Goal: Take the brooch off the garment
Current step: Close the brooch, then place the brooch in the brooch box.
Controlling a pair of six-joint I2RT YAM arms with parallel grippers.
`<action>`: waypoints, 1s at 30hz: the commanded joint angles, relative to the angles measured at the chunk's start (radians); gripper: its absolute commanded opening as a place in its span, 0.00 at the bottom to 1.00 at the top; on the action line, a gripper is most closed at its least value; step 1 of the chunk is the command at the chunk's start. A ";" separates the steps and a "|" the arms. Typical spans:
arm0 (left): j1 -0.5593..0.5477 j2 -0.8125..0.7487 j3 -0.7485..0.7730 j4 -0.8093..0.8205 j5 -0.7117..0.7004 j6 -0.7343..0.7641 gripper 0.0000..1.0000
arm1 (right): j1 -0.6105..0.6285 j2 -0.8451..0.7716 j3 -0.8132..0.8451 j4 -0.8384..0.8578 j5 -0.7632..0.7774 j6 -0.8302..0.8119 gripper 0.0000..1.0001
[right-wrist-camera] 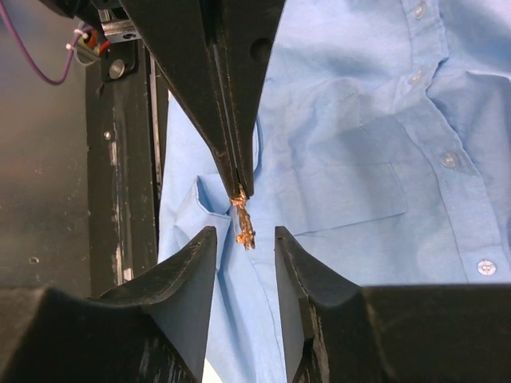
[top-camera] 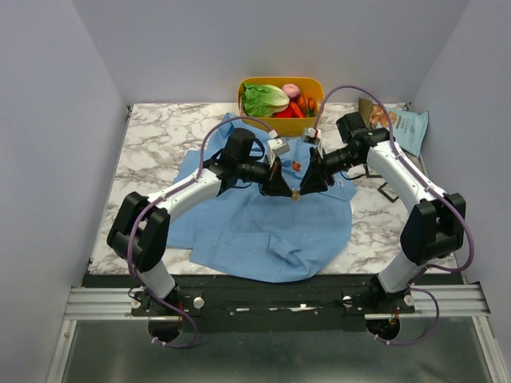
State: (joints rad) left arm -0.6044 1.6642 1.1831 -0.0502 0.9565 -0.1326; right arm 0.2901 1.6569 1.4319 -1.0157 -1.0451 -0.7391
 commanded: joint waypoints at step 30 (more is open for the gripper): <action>-0.005 -0.001 0.007 0.004 0.037 -0.009 0.00 | -0.022 0.043 0.016 0.003 -0.081 0.021 0.30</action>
State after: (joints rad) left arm -0.6044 1.6642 1.1831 -0.0505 0.9592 -0.1364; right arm 0.2672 1.6928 1.4338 -1.0210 -1.0939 -0.7223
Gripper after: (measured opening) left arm 0.010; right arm 0.319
